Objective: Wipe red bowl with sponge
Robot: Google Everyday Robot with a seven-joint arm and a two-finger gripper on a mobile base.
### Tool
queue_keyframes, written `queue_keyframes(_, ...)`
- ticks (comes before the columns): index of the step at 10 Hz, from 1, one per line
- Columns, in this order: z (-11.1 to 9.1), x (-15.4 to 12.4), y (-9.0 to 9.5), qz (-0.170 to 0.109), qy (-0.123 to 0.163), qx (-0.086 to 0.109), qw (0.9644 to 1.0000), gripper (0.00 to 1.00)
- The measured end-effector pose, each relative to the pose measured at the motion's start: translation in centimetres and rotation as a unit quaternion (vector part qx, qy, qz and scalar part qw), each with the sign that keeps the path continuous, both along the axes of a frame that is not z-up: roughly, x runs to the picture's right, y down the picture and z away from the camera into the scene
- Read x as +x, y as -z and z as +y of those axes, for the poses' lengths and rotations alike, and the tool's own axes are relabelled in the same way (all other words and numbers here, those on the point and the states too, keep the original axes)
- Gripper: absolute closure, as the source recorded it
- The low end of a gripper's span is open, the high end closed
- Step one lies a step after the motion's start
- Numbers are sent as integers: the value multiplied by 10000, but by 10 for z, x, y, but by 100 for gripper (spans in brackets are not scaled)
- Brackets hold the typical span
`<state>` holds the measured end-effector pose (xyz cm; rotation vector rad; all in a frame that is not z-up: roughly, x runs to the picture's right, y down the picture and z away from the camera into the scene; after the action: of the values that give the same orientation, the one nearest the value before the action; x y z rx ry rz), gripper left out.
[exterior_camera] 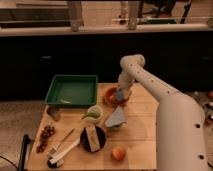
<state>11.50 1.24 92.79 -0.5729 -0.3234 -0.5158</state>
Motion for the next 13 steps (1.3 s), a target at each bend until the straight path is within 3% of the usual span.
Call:
queue_keyframes(2,-6,-1,-5,-9,14,12,10000,100)
queue_keyframes(7,-10,-42,-20,-324,319,-25,9990,100)
queue_keyframes(10,-1,-62,-7,-733,577,-55,9956,100)
queue_keyframes(13,28,-58,14,-950,769,-156,9924,100)
